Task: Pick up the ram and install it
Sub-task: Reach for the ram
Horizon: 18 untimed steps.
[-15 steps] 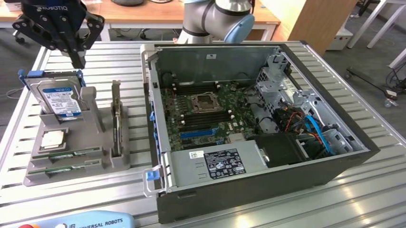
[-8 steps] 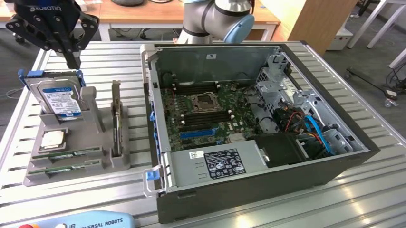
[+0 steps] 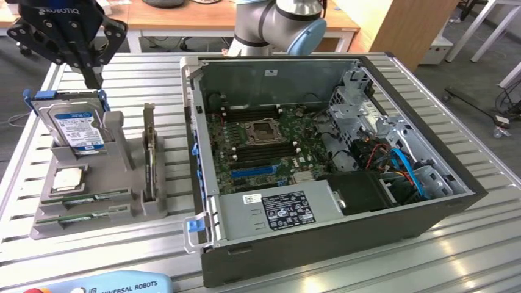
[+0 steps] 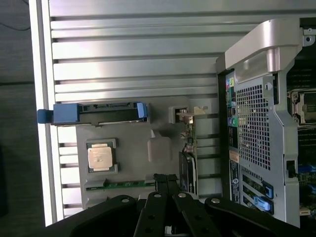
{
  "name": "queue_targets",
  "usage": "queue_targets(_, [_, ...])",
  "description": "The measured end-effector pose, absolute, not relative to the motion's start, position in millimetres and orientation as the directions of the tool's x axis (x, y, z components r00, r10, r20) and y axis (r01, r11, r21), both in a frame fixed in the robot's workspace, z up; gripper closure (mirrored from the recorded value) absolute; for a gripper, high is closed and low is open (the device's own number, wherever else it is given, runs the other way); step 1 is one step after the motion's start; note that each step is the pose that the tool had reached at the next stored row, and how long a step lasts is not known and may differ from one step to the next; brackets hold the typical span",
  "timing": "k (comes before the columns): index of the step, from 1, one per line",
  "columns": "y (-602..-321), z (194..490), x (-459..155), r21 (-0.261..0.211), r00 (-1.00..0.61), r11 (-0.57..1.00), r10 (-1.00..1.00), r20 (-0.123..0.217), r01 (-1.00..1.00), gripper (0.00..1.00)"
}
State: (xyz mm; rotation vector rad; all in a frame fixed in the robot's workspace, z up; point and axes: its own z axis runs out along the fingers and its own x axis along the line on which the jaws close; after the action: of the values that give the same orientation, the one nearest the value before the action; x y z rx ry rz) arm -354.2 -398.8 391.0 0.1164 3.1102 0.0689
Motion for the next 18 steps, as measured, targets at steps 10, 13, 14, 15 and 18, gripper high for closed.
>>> queue_targets(10, [-399, 391, -358, 0.045, -0.997, 0.996, 0.075, -0.015, 0.075, 0.90])
queue_targets(13, [-399, 390, -365, 0.045, -0.997, 0.996, 0.075, -0.015, 0.075, 0.90])
queue_targets(14, [-399, 390, -366, 0.045, -0.997, 0.996, 0.075, -0.015, 0.075, 0.90])
queue_targets(15, [-399, 390, -368, 0.045, -0.997, 0.996, 0.075, -0.015, 0.075, 0.90])
queue_targets(18, [-399, 390, -372, 0.045, -0.997, 0.996, 0.075, -0.015, 0.075, 0.90])
